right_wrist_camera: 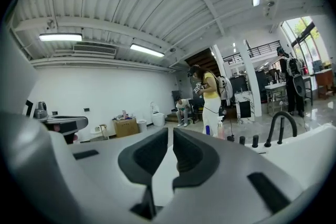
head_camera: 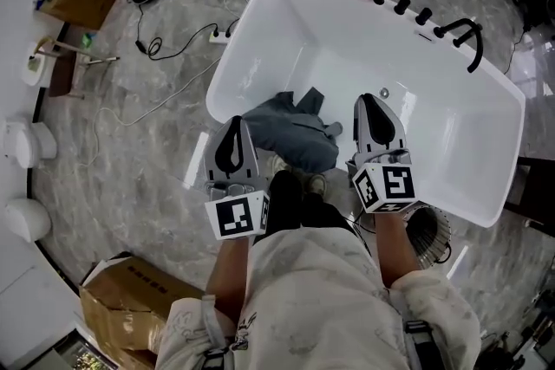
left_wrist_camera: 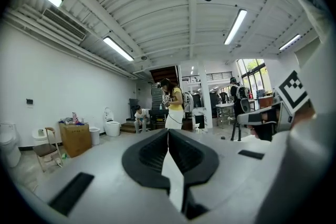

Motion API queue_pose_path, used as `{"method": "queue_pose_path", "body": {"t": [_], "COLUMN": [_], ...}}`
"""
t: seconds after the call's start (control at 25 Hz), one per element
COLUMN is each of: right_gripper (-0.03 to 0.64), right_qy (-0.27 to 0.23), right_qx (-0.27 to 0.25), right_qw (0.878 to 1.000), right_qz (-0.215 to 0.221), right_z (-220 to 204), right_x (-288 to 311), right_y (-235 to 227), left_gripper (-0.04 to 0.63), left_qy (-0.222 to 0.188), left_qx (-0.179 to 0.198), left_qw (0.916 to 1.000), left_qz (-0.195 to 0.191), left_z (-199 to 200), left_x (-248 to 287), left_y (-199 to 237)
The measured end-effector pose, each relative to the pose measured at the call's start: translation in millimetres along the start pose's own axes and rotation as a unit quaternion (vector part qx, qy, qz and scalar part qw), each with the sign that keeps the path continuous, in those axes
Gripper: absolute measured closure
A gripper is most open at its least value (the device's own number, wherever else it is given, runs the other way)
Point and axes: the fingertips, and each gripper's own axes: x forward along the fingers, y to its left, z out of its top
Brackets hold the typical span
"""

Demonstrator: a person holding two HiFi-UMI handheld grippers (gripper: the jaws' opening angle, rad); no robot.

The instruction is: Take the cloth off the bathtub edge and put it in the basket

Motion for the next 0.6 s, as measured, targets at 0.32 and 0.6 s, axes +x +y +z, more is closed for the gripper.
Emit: {"method": "queue_pose_path", "body": {"t": [0.32,0.6], "right_gripper": [0.565,0.532], "right_qy": [0.063,0.145], "right_qx": [-0.030,-0.048], "right_qw": [0.997,0.985], "right_qz": [0.045,0.082], "right_z": [-50.1,-114.2], "right_x": [44.9,75.5], "right_y": [51.3,85.6], "left_gripper": [0.591,0.591], "left_qy": [0.033,0.072], "left_qx": [-0.011,-0.029], "left_qw": [0.9994,0.9970], "left_qz": [0.001,0.004], "left_z": [-47.7,-91.1], "left_x": [15.7,24.7], "left_y": [37.0,64.6]}}
